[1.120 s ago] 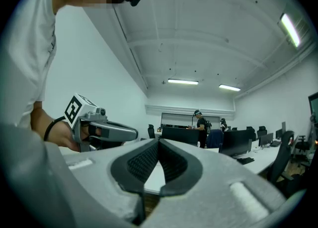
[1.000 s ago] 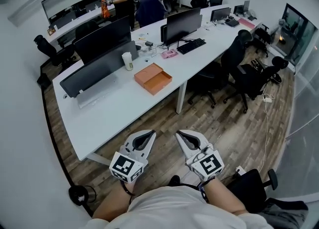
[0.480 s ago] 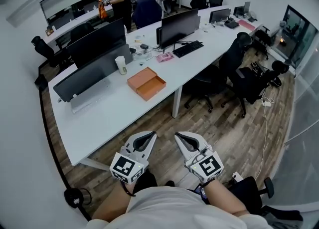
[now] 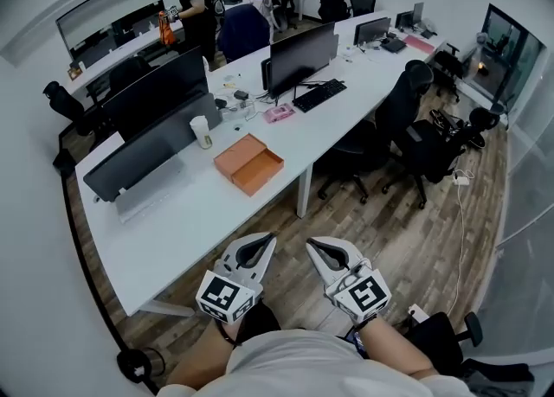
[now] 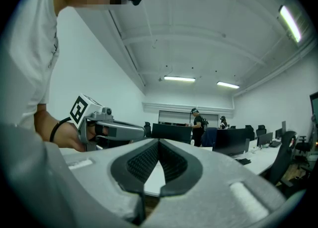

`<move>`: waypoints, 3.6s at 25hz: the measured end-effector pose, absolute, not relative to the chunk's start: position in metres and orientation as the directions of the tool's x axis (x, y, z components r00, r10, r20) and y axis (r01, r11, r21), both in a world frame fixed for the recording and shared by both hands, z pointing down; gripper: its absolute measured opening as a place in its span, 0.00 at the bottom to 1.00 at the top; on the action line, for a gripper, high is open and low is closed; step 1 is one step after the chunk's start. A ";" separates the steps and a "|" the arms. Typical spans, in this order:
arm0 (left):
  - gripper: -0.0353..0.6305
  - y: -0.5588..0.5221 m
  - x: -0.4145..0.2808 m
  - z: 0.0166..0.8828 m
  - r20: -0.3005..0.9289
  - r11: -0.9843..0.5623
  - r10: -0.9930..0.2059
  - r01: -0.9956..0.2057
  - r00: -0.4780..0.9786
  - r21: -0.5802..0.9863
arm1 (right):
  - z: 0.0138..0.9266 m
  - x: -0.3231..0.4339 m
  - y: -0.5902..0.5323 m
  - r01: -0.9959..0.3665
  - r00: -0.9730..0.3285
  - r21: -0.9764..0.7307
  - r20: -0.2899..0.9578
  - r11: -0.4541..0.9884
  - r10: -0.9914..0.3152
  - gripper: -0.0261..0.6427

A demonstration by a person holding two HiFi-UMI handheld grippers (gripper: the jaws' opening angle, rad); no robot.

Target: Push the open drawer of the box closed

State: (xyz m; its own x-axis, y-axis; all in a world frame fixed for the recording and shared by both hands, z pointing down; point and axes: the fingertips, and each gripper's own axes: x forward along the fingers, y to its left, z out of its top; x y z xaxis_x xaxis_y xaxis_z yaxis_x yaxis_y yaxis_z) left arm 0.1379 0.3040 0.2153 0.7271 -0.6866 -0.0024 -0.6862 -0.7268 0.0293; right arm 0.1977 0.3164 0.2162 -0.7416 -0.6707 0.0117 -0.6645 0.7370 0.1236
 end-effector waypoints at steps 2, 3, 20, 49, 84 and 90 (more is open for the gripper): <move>0.05 0.288 0.137 0.218 -0.006 -0.736 -0.677 -0.676 0.736 0.032 | 0.219 0.196 0.300 -0.671 -0.736 0.123 0.016 0.731 -0.677 0.04; 0.05 0.279 0.136 0.219 -0.006 -0.740 -0.673 -0.672 0.740 0.034 | 0.220 0.194 0.291 -0.673 -0.733 0.121 0.016 0.729 -0.680 0.04; 0.05 0.094 0.034 0.218 -0.004 -0.789 -0.614 -0.613 0.790 0.047 | 0.216 0.082 0.103 -0.693 -0.713 0.123 0.026 0.711 -0.700 0.04; 0.05 -0.022 -0.086 0.253 0.030 -0.764 -0.644 -0.644 0.765 0.043 | 0.252 -0.018 -0.023 -0.694 -0.711 0.104 0.055 0.712 -0.701 0.04; 0.05 -0.188 -0.033 0.378 0.171 -0.734 -0.637 -0.659 0.751 0.161 | 0.403 0.040 -0.190 -0.664 -0.720 -0.036 0.300 0.747 -0.626 0.11; 0.05 -0.202 -0.032 0.416 0.210 -0.721 -0.630 -0.664 0.747 0.200 | 0.445 0.048 -0.206 -0.653 -0.715 -0.043 0.366 0.756 -0.596 0.13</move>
